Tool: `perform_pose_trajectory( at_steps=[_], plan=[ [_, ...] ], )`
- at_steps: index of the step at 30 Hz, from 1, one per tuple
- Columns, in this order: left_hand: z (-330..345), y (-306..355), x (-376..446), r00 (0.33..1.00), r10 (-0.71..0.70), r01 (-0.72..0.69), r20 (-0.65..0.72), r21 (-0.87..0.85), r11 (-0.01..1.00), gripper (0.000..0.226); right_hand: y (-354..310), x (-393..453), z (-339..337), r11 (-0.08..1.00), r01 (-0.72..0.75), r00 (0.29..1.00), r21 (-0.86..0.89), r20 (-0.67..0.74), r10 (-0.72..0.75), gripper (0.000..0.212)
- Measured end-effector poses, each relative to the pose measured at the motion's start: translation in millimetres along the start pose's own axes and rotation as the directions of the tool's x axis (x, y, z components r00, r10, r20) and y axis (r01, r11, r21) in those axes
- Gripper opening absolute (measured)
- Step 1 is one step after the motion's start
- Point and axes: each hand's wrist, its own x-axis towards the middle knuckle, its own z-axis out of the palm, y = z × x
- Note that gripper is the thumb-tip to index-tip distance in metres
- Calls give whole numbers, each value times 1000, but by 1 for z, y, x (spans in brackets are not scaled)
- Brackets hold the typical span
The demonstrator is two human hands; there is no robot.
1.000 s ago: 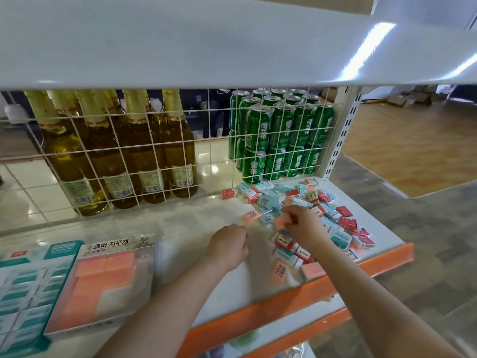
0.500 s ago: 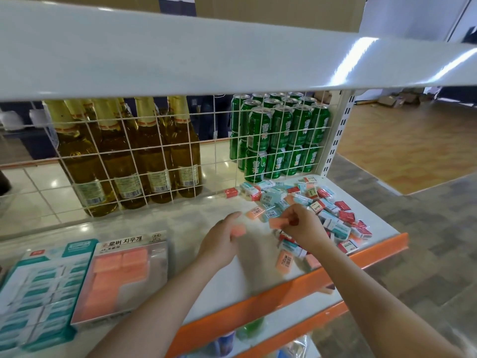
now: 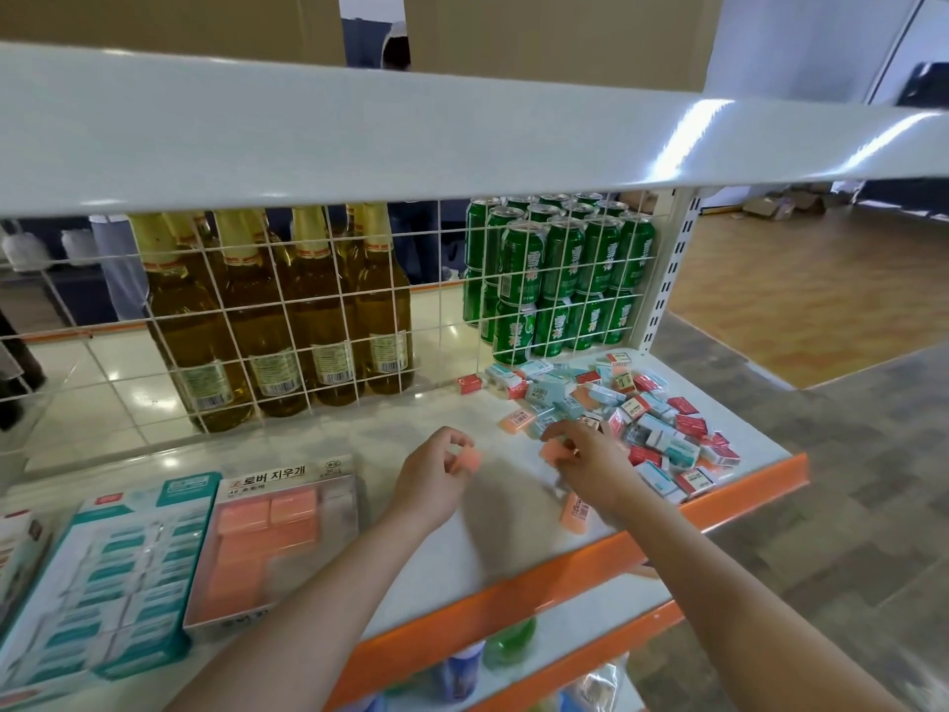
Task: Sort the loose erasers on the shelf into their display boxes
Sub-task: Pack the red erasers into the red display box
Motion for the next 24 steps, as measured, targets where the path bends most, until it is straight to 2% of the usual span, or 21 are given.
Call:
perform_pose_trajectory(
  at_steps=[3, 8, 13, 16, 19, 24],
  plan=[
    [-2, -1, -3, 999, -3, 3, -47, 7, 1000, 9, -4, -3, 2, 999, -21, 999, -32, -30, 20, 22],
    [-7, -4, -5, 987, -60, 65, -148, 30, 997, 5, -11, -4, 5, 997, -23, 998, 76, -62, 28, 17],
    [-12, -9, -4, 968, -198, 181, -153, -115, 977, 17, -13, -5, 10, 996, 8, 999, 88, -53, -3, 30],
    [-12, -11, -4, 950, -276, 221, -143, -317, 923, 9, -14, -5, 14, 985, -23, 998, 170, -61, 34, 26],
    [-12, -11, -9, 951, -289, 215, -111, -436, 874, 23, -14, -5, 19, 979, -37, 996, 199, -77, 53, 23],
    [-14, -9, -15, 945, -325, 251, -48, -531, 809, 12, -19, -8, 25, 982, -2, 998, 189, -69, 15, 18]
  ],
)
